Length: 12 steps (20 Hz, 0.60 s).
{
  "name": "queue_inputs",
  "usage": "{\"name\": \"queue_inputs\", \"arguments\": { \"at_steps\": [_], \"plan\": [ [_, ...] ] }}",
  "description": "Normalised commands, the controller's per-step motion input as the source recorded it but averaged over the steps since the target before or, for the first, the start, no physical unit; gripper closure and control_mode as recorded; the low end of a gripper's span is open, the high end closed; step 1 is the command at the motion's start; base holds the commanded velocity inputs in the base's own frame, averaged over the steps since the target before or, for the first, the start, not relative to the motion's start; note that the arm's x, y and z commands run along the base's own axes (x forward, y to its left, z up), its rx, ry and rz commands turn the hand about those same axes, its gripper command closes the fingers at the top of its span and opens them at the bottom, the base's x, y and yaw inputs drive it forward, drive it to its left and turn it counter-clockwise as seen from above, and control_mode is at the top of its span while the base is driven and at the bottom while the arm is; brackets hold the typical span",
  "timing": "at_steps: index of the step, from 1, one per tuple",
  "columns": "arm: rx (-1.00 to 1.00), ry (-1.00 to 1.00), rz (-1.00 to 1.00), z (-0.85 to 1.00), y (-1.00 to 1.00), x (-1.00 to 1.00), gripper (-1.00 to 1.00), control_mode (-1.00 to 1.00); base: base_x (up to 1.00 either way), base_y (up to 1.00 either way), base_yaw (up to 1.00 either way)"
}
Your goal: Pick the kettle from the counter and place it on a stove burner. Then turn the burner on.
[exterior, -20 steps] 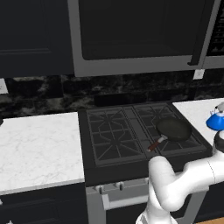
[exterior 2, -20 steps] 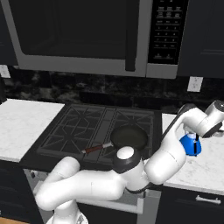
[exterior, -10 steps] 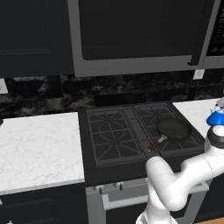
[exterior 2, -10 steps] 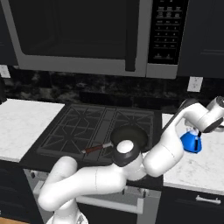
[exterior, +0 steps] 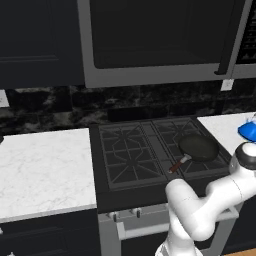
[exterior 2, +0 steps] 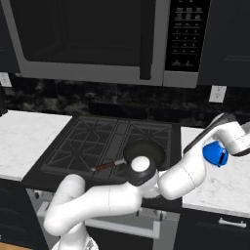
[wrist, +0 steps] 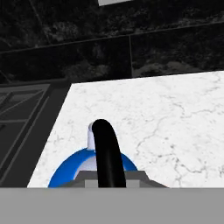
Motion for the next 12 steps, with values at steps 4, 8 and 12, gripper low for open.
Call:
{"name": "queue_inputs", "arguments": {
  "at_steps": [4,8,12],
  "plan": [
    [0.00,-0.49,0.01,0.05,0.31,-0.46,1.00,-1.00,0.00,0.00,0.00],
    [0.00,-0.57,0.09,0.04,0.88,-0.74,1.00,-1.00,0.00,0.00,0.00],
    [0.00,-0.59,0.08,0.01,1.00,-0.67,1.00,-1.00,0.00,0.00,0.00]
  ]
}}
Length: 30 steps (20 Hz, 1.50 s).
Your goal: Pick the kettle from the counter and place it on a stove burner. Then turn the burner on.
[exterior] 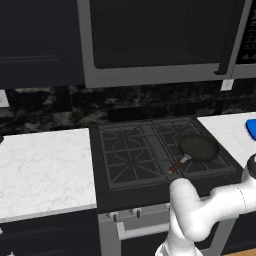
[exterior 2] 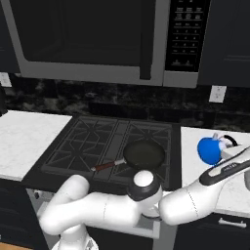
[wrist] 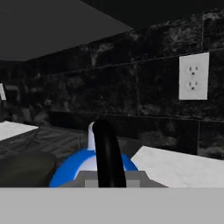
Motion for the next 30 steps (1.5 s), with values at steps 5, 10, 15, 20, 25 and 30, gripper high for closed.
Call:
{"name": "queue_inputs", "arguments": {
  "at_steps": [5,10,15,20,25,30],
  "plan": [
    [0.00,-0.43,0.08,0.11,1.00,-0.41,1.00,-1.00,0.00,0.00,0.00],
    [-0.04,-0.21,0.06,0.34,1.00,-0.11,1.00,-1.00,0.00,0.00,0.00],
    [-0.13,-0.04,0.07,0.23,1.00,-0.06,1.00,-1.00,0.00,0.00,0.00],
    [-0.18,-0.01,0.02,0.01,1.00,-0.25,1.00,-1.00,0.00,0.00,0.00],
    [-0.18,-0.03,0.00,0.00,1.00,-0.20,1.00,-1.00,0.00,0.00,0.00],
    [-0.17,-0.03,0.00,0.00,1.00,-0.08,1.00,-1.00,0.00,0.00,0.00]
  ]
}}
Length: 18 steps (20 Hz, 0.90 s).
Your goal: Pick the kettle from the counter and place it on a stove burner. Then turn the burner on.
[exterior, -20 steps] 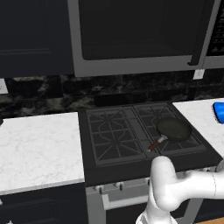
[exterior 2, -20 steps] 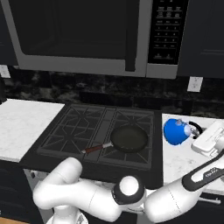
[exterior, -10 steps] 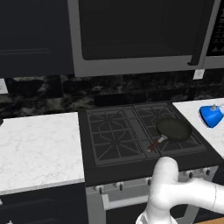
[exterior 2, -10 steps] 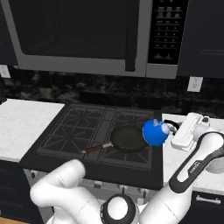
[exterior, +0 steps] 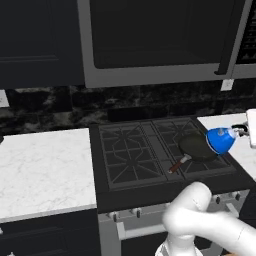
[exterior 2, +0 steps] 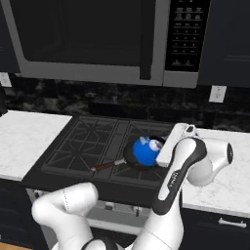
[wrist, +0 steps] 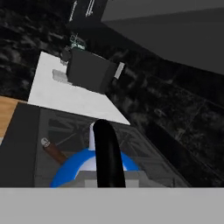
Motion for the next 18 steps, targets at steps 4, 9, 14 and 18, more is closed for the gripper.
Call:
{"name": "queue_inputs", "arguments": {
  "at_steps": [4,9,14,18],
  "plan": [
    [-0.16,0.00,0.00,0.07,1.00,-0.01,1.00,-1.00,0.00,0.00,0.00],
    [-0.15,0.00,0.00,0.24,1.00,0.00,1.00,-1.00,0.00,0.00,0.00],
    [-0.17,0.00,0.00,0.37,1.00,0.00,1.00,-1.00,0.00,0.00,0.00],
    [-0.18,0.00,0.00,0.35,1.00,0.00,1.00,-1.00,0.00,0.00,0.00]
  ]
}}
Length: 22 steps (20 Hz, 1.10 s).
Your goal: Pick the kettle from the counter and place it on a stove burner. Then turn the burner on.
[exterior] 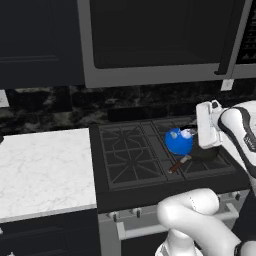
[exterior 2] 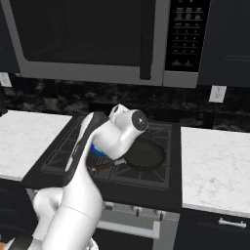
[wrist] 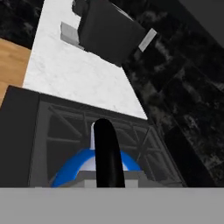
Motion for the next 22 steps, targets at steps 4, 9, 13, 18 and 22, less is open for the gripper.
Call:
{"name": "queue_inputs", "arguments": {
  "at_steps": [4,9,13,18,22],
  "plan": [
    [-0.26,0.02,0.00,0.13,1.00,0.00,1.00,-1.00,0.00,0.00,0.00],
    [-0.29,0.05,0.00,-0.03,1.00,0.00,1.00,-1.00,0.00,0.00,0.00],
    [-0.05,0.00,0.07,-0.25,0.96,0.00,1.00,-1.00,0.00,0.00,0.00],
    [0.00,0.04,0.03,-0.04,0.21,0.12,1.00,-1.00,0.00,0.00,0.00],
    [0.00,0.10,0.00,-0.15,0.48,0.23,1.00,-1.00,0.00,0.00,0.00]
  ]
}}
